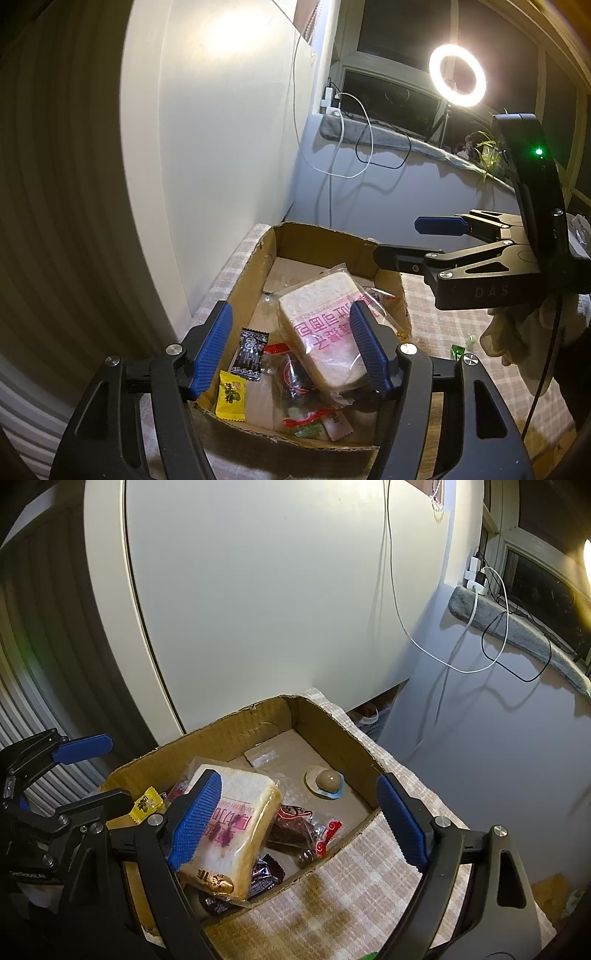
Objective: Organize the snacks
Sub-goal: 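Open the left tool over the box while the right tool releases the egg candy into it, then move the left tool from the box to the green candy packet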
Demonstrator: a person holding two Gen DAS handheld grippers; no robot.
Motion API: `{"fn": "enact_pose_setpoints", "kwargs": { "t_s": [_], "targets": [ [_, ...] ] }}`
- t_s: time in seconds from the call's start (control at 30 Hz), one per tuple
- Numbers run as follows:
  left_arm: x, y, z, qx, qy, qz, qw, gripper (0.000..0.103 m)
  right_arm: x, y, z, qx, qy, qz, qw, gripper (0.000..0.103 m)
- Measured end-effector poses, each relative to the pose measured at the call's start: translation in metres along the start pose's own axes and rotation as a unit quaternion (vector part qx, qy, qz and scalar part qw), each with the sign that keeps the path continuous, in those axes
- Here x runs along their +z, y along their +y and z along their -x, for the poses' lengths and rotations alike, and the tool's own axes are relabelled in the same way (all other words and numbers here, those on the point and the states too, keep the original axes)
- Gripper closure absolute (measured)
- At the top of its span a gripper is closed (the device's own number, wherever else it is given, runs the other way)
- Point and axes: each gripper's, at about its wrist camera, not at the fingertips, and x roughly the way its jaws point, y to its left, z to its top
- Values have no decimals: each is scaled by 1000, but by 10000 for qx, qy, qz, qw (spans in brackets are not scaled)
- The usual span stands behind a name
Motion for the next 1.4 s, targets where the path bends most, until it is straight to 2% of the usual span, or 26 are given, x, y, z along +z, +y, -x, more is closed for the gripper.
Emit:
{"fn": "enact_pose_setpoints", "kwargs": {
  "t_s": [0.5, 0.87, 1.07, 1.27, 1.37, 1.4],
  "targets": [
    [0, -24, 14, -158, -99, -156, 9997, 37, -14, -9, 32, -76, -105, -113, 9999, 15],
    [-3, -57, 17, -350, -74, -351, 9987, 37, -42, -39, 60, -176, -145, -385, 9990, 15],
    [-13, -88, 12, -686, 79, -537, 9962, 37, -70, -70, 72, -268, -46, -646, 9975, 15],
    [-27, -134, -6, -1166, 422, -853, 9886, 38, -108, -110, 76, -327, 214, -1071, 9935, 15],
    [-34, -153, -18, -1339, 640, -997, 9839, 44, -125, -125, 73, -250, 395, -1216, 9915, 16],
    [-36, -159, -22, -1377, 706, -1041, 9825, 46, -131, -129, 71, -222, 477, -1245, 9908, 19]
  ]
}}
